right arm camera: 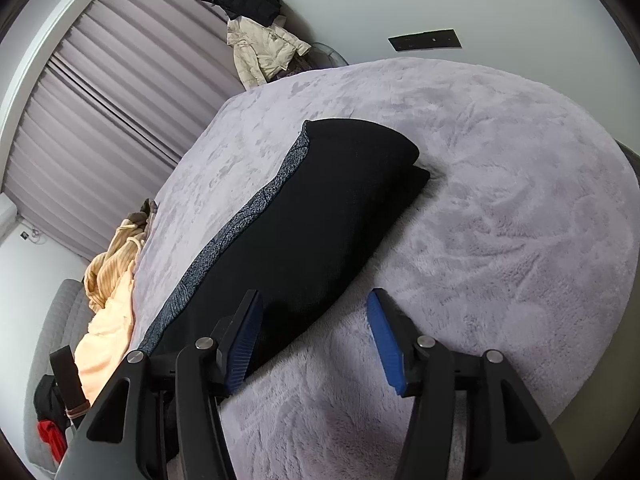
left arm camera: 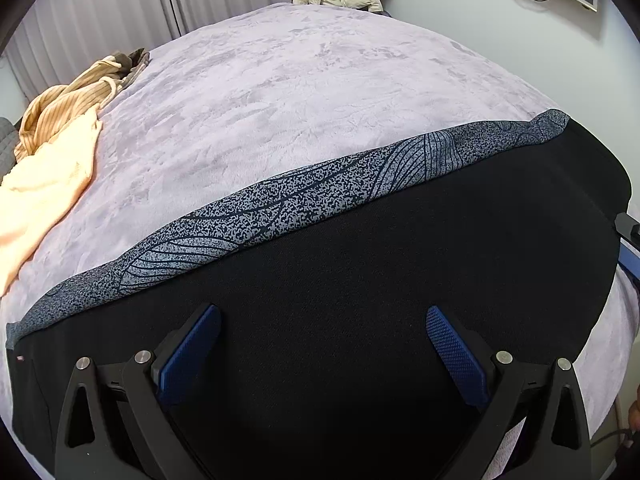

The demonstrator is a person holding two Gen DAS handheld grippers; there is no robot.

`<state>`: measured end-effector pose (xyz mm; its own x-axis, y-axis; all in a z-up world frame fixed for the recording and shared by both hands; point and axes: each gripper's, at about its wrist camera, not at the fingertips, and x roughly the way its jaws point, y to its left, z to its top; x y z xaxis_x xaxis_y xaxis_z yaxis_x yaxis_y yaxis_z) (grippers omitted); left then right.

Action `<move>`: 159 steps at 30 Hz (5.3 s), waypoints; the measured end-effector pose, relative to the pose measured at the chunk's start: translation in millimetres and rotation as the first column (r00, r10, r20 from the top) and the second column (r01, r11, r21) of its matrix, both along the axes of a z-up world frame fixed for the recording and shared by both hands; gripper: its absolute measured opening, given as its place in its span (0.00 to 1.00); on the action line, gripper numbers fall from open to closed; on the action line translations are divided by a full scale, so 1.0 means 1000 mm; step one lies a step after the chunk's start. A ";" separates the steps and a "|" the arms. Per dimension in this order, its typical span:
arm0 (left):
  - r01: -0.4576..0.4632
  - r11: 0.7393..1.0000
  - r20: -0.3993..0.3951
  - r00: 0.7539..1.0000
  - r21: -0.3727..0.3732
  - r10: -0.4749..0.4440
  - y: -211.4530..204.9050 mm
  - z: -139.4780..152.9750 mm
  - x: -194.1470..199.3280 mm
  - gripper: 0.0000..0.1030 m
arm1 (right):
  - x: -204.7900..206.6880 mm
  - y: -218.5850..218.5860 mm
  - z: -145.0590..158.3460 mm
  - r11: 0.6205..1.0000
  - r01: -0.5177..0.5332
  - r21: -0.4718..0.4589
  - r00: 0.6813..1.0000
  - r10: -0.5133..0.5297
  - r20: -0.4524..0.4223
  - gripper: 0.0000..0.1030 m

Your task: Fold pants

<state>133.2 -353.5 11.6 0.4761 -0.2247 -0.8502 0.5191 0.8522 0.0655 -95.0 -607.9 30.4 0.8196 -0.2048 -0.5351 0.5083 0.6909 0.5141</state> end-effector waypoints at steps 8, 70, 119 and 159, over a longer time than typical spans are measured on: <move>0.001 1.000 0.010 1.000 -0.005 -0.001 -0.001 0.000 -0.004 1.00 | 0.018 -0.006 0.007 0.999 -0.001 -0.049 1.000 0.000 -0.017 0.58; -0.179 0.902 -0.150 0.980 -0.393 0.129 0.231 0.031 -0.004 1.00 | 0.088 0.301 0.034 0.698 -0.636 -0.329 0.772 0.572 -0.278 0.61; 0.024 0.882 -0.291 0.939 -0.472 -0.181 0.148 0.026 -0.003 0.73 | 0.074 0.168 -0.034 0.823 -0.372 0.430 0.921 0.385 0.059 0.34; -0.003 0.904 -0.058 0.998 -0.427 -0.025 0.166 0.084 0.004 0.93 | 0.078 0.174 0.055 0.848 -0.527 0.058 0.850 0.527 0.014 0.30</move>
